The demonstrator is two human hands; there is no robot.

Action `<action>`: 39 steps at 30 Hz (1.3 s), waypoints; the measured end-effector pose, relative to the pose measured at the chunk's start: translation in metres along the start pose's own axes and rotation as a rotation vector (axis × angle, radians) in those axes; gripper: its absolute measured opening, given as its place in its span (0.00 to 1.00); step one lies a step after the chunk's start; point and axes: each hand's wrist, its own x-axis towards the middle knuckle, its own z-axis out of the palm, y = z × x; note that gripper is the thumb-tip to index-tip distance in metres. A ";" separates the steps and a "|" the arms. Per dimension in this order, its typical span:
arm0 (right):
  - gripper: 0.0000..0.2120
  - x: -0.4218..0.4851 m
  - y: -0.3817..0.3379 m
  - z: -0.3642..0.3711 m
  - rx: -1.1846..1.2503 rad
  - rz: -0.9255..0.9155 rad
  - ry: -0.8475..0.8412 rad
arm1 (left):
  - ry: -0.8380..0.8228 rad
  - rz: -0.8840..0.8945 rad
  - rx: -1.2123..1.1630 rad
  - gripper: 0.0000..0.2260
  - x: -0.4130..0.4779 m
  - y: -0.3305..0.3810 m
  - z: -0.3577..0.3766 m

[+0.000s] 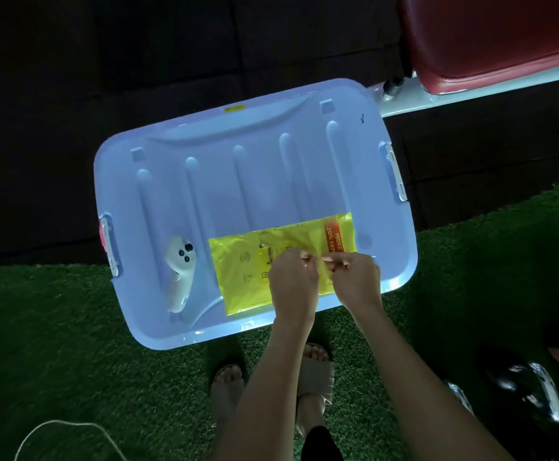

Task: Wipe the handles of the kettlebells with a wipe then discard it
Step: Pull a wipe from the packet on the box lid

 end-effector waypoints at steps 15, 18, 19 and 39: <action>0.10 -0.005 0.000 0.011 -0.040 -0.103 0.079 | 0.046 -0.299 -0.127 0.07 0.000 -0.062 -0.120; 0.04 -0.013 -0.004 0.019 -0.176 -0.215 0.121 | 0.024 -0.360 -0.203 0.05 0.001 -0.082 -0.122; 0.04 -0.016 -0.006 0.024 -0.203 -0.276 0.118 | 0.014 -0.372 -0.223 0.05 0.001 -0.084 -0.121; 0.04 -0.028 -0.030 0.063 -0.186 -0.361 0.068 | -0.016 -0.413 -0.290 0.05 -0.002 -0.077 -0.127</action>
